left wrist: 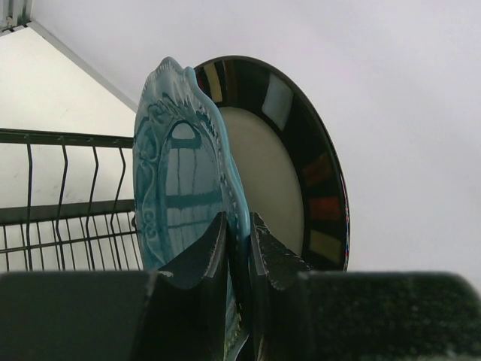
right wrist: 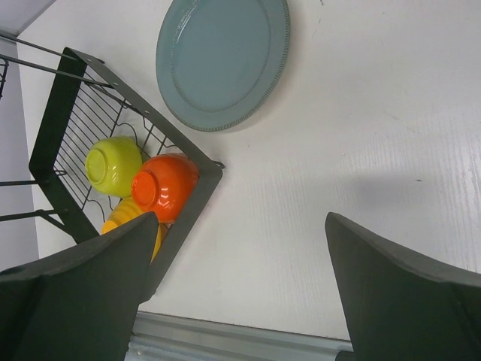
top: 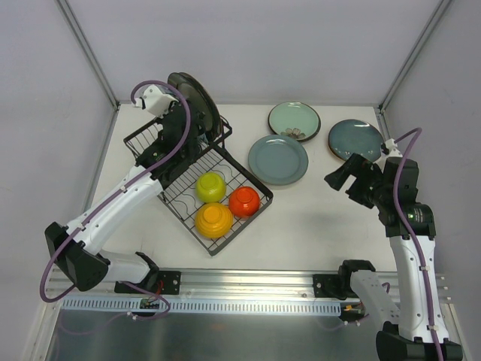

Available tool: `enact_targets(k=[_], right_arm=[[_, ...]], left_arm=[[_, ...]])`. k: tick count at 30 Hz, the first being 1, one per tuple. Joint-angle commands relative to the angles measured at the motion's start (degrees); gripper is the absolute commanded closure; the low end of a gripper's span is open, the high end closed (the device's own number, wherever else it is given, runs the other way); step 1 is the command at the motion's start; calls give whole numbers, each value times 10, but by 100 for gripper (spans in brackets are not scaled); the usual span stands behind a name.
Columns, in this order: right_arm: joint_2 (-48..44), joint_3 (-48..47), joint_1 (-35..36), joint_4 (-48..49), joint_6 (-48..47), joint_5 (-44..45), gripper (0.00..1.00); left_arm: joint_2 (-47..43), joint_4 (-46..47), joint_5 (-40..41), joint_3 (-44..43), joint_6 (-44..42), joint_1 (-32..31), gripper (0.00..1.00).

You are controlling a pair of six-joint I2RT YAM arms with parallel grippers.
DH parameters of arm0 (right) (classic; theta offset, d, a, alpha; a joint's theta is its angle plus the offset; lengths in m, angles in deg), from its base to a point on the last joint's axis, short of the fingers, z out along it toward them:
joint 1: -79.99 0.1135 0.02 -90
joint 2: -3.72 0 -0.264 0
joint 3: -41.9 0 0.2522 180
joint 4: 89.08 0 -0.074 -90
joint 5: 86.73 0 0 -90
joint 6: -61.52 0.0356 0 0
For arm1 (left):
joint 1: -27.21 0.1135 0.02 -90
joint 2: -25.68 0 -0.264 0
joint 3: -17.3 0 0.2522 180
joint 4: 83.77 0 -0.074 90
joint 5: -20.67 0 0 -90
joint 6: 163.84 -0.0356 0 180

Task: Load the plates into the dish rack
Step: Insert the plate into the dish rack

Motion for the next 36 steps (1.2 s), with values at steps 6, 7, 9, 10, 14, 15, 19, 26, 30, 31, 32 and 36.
enact_targets(k=[6,7,9,10,14,15,19,26,30,31,32,36], right_arm=[[-7,4,5,1,-11,4,2],[-7,4,5,1,-11,4,2],[-8,3,5,1,-11,4,2],[-9,4,5,1,-11,4,2],[-10,4,5,0,-11,4,2],[-10,4,5,0,-11,5,2],[-8,4,5,1,-11,5,1],[-8,3,5,2,-12,5,2],[-6,1,5,3,-13,5,2],[-5,1,5,3,-13,5,2],[-4,1,5,4,-12,6,2],[0,2,5,10,-14,5,1]], left_arm=[[-11,96,-2,-14,3,5,81],[-11,95,-6,-14,3,5,78],[-9,95,-12,-13,3,5,74],[-8,95,-14,-14,3,4,72],[-5,94,-24,-17,-1,5,66],[-5,95,-26,-17,-2,5,64],[-5,94,-39,-25,-16,5,54],[-21,92,-62,-13,-31,5,41],[-47,89,-72,1,-52,5,33],[-57,87,-76,4,-58,5,32],[-63,80,-77,6,-69,5,27],[-98,60,-91,31,-99,5,18]])
